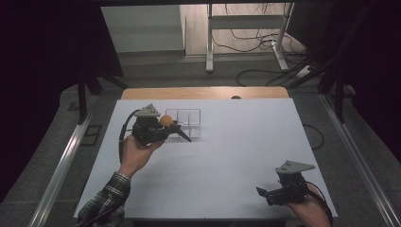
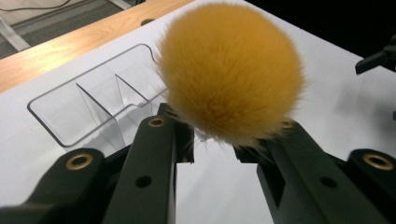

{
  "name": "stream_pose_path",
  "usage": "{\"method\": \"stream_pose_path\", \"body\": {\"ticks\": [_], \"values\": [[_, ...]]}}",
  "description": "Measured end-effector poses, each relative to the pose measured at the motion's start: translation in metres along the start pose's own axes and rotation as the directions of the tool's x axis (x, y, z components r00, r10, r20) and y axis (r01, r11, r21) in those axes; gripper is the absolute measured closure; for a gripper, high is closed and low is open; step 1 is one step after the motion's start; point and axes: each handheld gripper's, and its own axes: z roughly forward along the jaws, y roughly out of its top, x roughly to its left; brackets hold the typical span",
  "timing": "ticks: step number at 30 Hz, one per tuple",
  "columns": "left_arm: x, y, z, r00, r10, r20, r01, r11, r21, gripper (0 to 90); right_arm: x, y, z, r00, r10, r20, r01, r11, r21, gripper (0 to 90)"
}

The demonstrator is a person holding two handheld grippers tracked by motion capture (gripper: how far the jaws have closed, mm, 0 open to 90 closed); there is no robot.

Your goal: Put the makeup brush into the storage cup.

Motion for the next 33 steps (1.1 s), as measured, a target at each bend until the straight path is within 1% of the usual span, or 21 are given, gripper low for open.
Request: {"method": "stream_pose_path", "body": {"ticks": [7,14,23,33], "values": [[0.006,0.006,0.001,0.9999,-0.007,-0.009,0.007,0.9999,-0.013,73.0,-0.002,-0.004,-0.002,1.0,0.0,0.008,0.0,1.0,0.01,0.0],[0.013,0.011,0.001,0.9997,-0.019,-0.015,0.018,0.9994,-0.03,73.0,-0.006,-0.008,-0.005,0.9998,0.014,0.016,-0.014,1.0,0.01,0.0],[0.019,0.022,0.002,0.9994,-0.011,-0.032,0.01,0.9993,-0.035,73.0,-0.009,-0.012,-0.008,0.9993,0.027,0.024,-0.027,1.0,0.013,0.0],[0.024,0.034,0.007,0.9986,-0.004,-0.053,0.002,0.9994,-0.036,73.0,-0.01,-0.017,-0.011,0.9992,0.027,0.029,-0.028,0.999,0.018,0.0]]}}
